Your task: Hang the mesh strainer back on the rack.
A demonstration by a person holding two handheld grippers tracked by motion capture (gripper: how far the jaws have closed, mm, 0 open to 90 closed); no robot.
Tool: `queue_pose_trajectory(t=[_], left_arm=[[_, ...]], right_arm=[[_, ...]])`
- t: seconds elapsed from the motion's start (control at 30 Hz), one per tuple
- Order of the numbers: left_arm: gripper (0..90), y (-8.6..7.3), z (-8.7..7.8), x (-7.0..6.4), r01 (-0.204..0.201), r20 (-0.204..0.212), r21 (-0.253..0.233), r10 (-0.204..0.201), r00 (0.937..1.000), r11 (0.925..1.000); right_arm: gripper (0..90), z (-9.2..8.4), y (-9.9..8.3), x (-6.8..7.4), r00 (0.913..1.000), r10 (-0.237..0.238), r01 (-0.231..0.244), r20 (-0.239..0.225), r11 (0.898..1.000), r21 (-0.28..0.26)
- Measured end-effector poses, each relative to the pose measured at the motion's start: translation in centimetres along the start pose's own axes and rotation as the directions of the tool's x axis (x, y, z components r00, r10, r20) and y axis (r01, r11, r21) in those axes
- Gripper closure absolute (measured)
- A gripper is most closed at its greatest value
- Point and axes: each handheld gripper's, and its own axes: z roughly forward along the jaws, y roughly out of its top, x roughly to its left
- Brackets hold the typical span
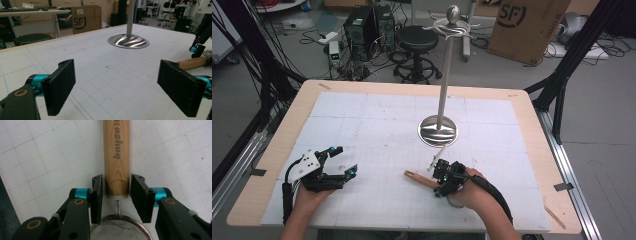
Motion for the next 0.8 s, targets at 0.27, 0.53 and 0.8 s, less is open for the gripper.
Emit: queue_pose_trajectory(t=[0.27, 0.53, 0.8], left_arm=[[15.6, 0.0, 0.0, 0.0, -0.007, -0.001, 0.002, 0.007, 1.0, 1.0], [15.6, 0.0, 0.0, 0.0, -0.001, -0.002, 0.001, 0.001, 1.0, 1.0], [15.6, 0.0, 0.0, 0.0, -0.005, -0.001, 0.0, 0.005, 1.0, 1.0]], right_arm=[[68.2, 0.1, 0.1, 0.7, 0.999, 0.007, -0.007, 0.045, 1.0, 0.009], [68.6, -0.1, -0.5, 1.0, 0.9966, -0.045, 0.048, 0.069, 0.998, -0.041], [68.7, -2.0, -1.2, 1.0, 0.9929, -0.044, 0.066, 0.111, 0.978, -0.198]])
